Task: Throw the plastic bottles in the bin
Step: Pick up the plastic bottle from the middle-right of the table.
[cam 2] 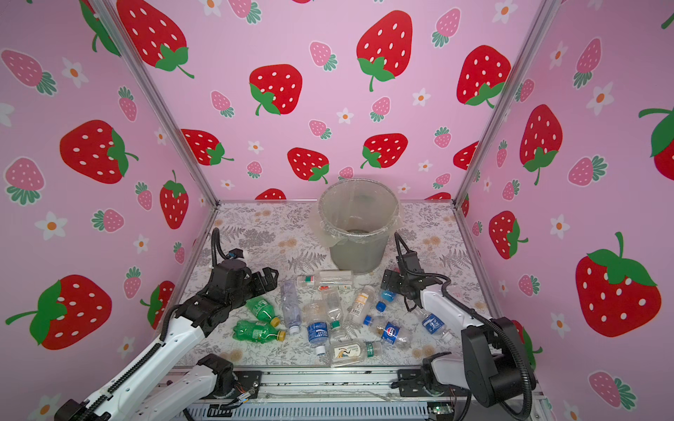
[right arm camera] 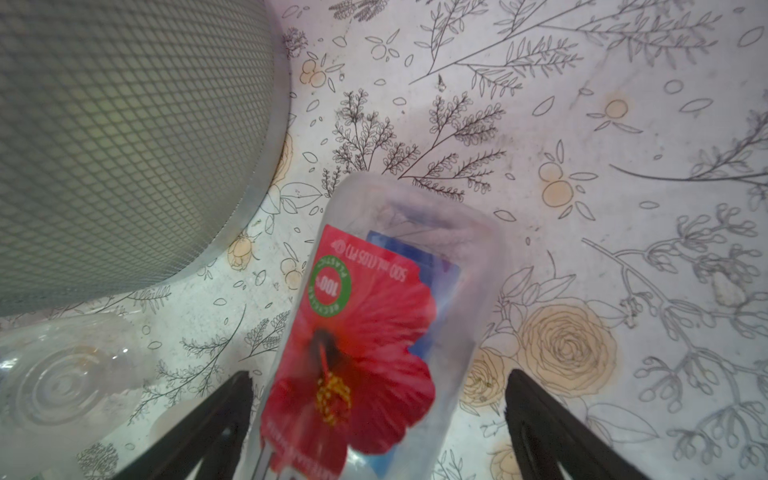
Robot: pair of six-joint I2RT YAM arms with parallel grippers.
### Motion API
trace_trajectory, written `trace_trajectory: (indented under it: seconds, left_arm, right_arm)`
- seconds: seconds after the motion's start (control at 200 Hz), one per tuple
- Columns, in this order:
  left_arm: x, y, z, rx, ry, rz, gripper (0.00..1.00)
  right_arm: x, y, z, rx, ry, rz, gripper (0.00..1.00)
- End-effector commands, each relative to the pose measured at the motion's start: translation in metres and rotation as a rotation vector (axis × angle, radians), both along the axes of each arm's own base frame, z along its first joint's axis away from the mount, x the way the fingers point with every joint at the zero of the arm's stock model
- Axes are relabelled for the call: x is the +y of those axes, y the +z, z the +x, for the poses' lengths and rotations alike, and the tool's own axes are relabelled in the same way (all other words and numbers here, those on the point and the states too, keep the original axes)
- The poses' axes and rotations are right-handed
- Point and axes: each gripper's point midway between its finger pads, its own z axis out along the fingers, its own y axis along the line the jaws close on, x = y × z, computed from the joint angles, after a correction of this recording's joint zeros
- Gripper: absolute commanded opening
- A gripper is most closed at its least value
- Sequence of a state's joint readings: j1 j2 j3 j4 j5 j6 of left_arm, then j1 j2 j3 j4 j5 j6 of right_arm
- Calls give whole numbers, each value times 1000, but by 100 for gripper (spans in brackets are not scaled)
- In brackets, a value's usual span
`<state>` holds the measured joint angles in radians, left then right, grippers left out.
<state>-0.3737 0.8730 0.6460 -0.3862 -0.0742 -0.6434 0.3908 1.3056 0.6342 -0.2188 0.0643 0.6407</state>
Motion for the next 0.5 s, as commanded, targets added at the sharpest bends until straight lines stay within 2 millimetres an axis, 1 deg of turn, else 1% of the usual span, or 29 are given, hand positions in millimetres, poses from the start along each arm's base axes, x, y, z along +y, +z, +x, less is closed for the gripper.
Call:
trace_trajectory:
  seconds: [0.0, 0.05, 0.16, 0.27, 0.325, 0.38, 0.43, 0.49]
  left_arm:
    - [2, -10, -7, 42, 13, -1, 99]
    - [3, -12, -7, 44, 16, 2, 99]
    - [3, -14, -8, 50, 18, 4, 99]
    - [4, -17, -10, 57, 19, 9, 99]
    - [5, -18, -11, 61, 20, 13, 99]
    - [5, -19, -11, 64, 21, 16, 99]
    - [6, -19, -11, 66, 20, 18, 99]
    - [6, -18, -12, 70, 20, 20, 99]
  right_arm:
    - [-1, -2, 6, -7, -29, -6, 91]
    - [0, -3, 8, -10, -30, -9, 87]
    - [1, -1, 13, -25, -32, -7, 83]
    - [4, 1, 19, -36, -30, -2, 74]
    - [5, 5, 23, -45, -28, 2, 69]
    - [6, 10, 26, -58, -31, 5, 67]
    - [6, 17, 30, -79, -36, 7, 66]
    - [5, 28, 34, -107, -45, 4, 61]
